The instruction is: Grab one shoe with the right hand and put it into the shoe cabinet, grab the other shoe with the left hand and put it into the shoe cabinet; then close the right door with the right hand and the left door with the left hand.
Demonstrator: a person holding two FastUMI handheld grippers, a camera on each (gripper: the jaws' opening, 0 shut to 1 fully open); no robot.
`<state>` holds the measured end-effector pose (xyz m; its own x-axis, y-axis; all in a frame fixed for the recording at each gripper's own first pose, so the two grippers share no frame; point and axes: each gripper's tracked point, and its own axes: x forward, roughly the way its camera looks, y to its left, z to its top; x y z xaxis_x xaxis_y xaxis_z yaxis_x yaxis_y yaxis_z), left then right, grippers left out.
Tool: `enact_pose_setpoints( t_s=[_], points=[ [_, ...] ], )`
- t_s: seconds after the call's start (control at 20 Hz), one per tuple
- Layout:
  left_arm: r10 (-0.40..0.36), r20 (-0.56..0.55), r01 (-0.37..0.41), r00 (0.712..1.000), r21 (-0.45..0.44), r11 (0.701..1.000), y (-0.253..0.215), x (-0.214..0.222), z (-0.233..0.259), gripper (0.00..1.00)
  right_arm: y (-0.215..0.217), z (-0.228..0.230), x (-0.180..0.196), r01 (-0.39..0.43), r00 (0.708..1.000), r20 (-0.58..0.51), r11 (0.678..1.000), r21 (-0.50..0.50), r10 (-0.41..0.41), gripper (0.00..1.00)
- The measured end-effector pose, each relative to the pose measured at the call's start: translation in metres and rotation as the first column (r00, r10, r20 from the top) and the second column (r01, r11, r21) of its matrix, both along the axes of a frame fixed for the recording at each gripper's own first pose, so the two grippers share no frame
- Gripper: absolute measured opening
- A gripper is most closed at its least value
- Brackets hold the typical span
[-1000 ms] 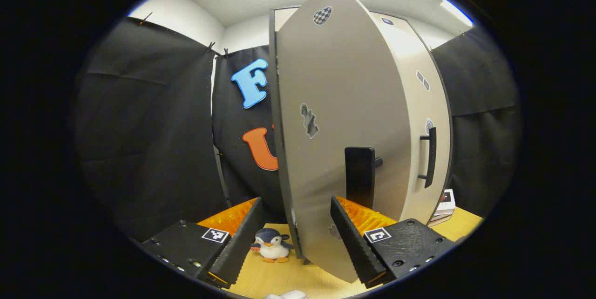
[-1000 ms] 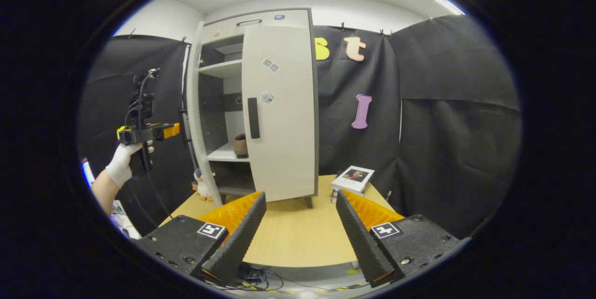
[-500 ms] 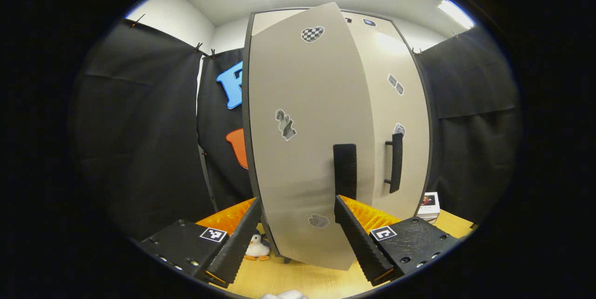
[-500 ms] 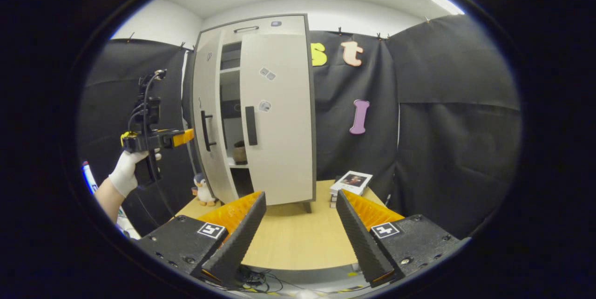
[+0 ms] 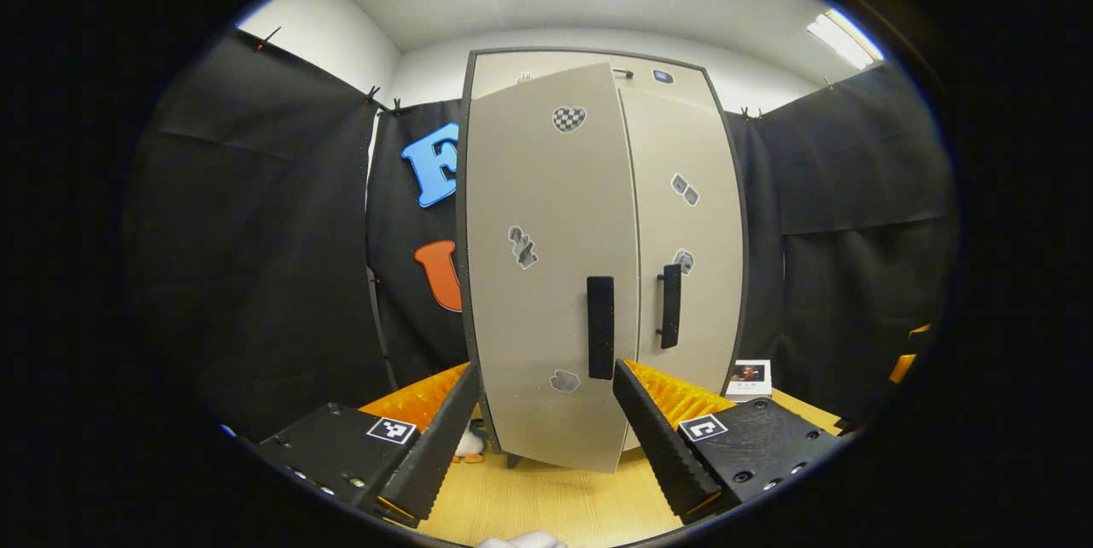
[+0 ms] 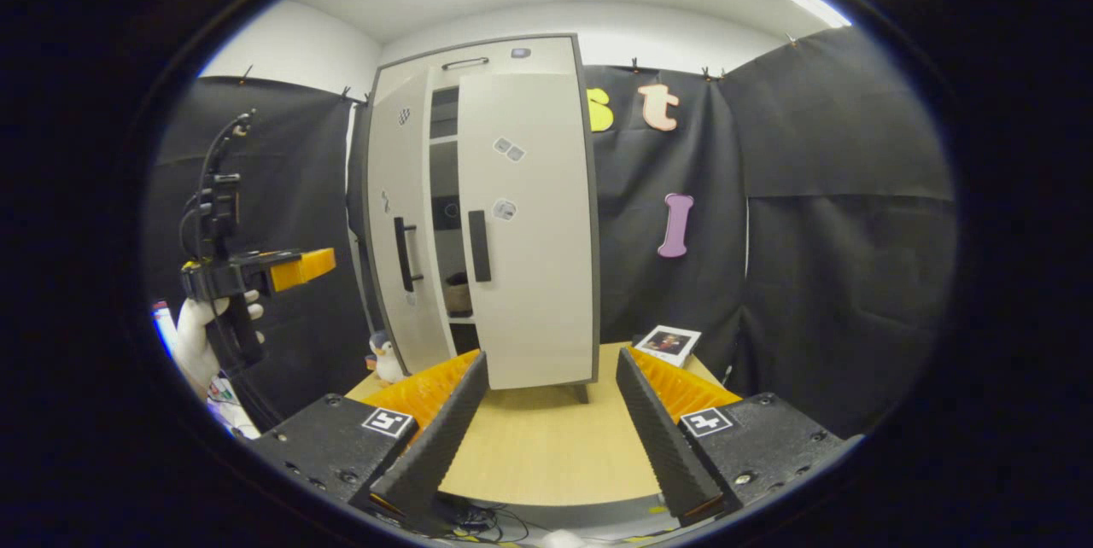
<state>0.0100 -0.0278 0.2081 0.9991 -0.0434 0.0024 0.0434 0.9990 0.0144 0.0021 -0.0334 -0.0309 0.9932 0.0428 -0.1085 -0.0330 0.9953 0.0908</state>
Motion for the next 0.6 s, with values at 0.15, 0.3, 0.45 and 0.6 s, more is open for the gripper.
enact_pose_setpoints(
  t_s=[0.15,0.3,0.45,0.6],
  points=[
    [0.018,0.009,-0.018,1.0,0.006,1.0,0.007,-0.027,0.005,0.95,-0.003,0.005,0.003,0.01,1.0,0.016,1.0,0.009,-0.01,0.99],
    [0.016,-0.005,-0.016,1.0,-0.007,1.0,0.007,-0.054,0.0,0.96,-0.007,0.012,0.005,0.021,0.999,0.035,1.0,0.02,-0.022,0.99],
    [0.039,-0.002,-0.039,0.999,0.023,0.999,0.014,-0.08,-0.006,0.96,-0.007,0.015,0.007,0.027,0.998,0.048,1.0,0.017,-0.027,0.99],
    [0.067,-0.005,-0.067,0.998,0.025,0.997,0.019,-0.101,-0.015,0.95,-0.004,0.016,0.008,0.028,0.998,0.056,1.0,0.012,-0.028,0.99]
  ],
)
